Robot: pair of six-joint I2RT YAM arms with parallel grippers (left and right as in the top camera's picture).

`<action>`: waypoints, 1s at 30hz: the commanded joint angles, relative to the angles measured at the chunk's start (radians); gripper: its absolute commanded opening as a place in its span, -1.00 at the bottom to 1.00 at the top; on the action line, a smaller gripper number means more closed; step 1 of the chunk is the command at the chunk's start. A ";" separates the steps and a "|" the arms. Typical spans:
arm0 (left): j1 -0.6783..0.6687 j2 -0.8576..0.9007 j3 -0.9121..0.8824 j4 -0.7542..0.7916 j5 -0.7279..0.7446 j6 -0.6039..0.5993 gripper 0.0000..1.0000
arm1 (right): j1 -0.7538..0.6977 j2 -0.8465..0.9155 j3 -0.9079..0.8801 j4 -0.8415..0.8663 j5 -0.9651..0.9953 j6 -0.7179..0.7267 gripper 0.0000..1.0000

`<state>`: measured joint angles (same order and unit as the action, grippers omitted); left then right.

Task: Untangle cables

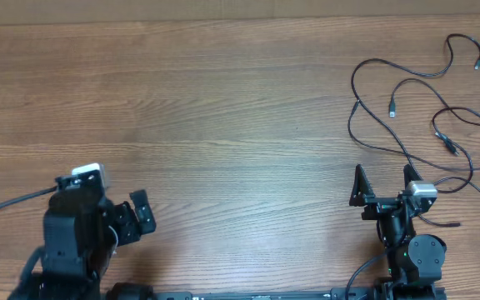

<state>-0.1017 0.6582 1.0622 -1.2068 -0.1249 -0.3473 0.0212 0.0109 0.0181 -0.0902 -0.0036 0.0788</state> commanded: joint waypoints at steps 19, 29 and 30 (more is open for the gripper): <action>0.084 -0.657 -0.963 1.090 0.072 0.065 0.99 | 0.004 -0.008 -0.010 0.006 -0.009 0.006 1.00; 0.084 -0.655 -1.058 1.295 0.187 0.406 0.99 | 0.004 -0.008 -0.010 0.006 -0.009 0.006 1.00; 0.084 -0.655 -1.058 1.237 0.197 0.405 0.99 | 0.004 -0.008 -0.010 0.006 -0.009 0.006 1.00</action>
<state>-0.0242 0.0135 0.0124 0.1097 -0.0116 -0.1051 0.0212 0.0109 0.0185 -0.0902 -0.0113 0.0788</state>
